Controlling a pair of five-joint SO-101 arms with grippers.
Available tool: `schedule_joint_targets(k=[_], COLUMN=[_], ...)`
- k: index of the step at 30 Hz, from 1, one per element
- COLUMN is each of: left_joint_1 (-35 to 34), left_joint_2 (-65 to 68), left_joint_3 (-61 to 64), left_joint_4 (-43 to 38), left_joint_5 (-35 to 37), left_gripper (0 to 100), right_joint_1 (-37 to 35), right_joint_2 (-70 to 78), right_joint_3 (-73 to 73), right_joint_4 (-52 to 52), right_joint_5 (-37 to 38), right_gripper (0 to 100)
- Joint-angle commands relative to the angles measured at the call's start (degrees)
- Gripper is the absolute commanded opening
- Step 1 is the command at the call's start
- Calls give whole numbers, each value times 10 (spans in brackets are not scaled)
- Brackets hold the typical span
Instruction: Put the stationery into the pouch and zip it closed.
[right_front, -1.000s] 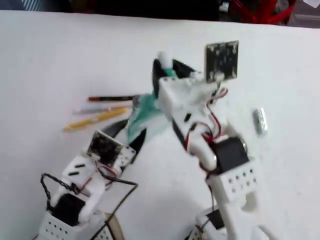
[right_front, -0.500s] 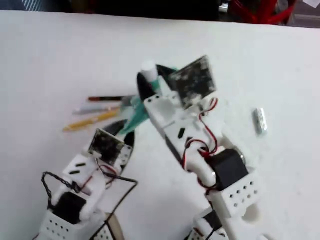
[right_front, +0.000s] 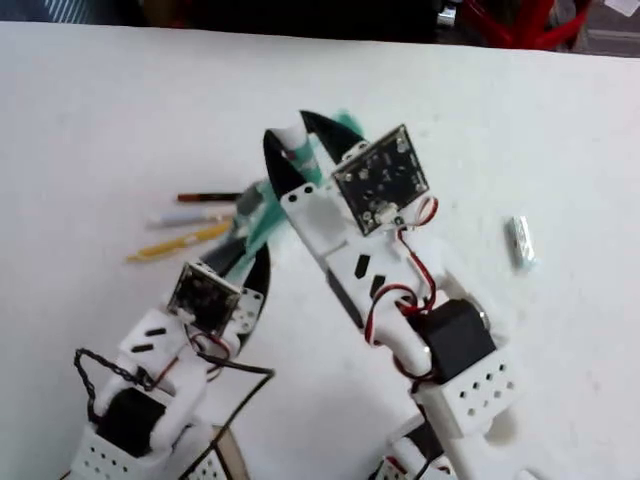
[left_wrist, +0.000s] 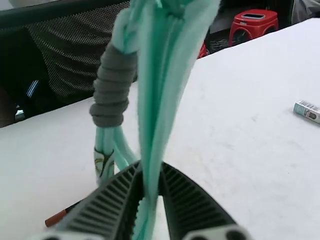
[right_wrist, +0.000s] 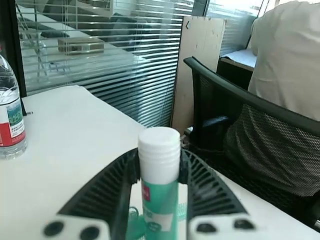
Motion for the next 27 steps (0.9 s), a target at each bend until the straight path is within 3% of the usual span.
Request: schedule_joint_targets(k=[1, 7, 12, 15, 20, 27], left_joint_1=[46, 78, 38, 24, 25, 26], left_joint_2=[-1, 87, 199, 198, 157, 123], left_joint_3=[-58, -91, -92, -86, -41, -25], left_joint_4=[-3, 20, -46, -50, -60, -54], left_joint_5=[4, 8, 35, 43, 33, 17], left_gripper=[20, 20, 21, 22, 22, 21], right_joint_1=[0, 0, 14, 54, 124, 111], right_joint_2=[-4, -24, -55, -67, -68, -61], right_joint_3=[-3, -1, 66, 98, 112, 178], right_joint_4=[-9, -7, -12, -12, -11, -58], right_joint_5=[-7, -7, -7, -10, -78, -88], right_gripper=[18, 18, 18, 18, 18, 18])
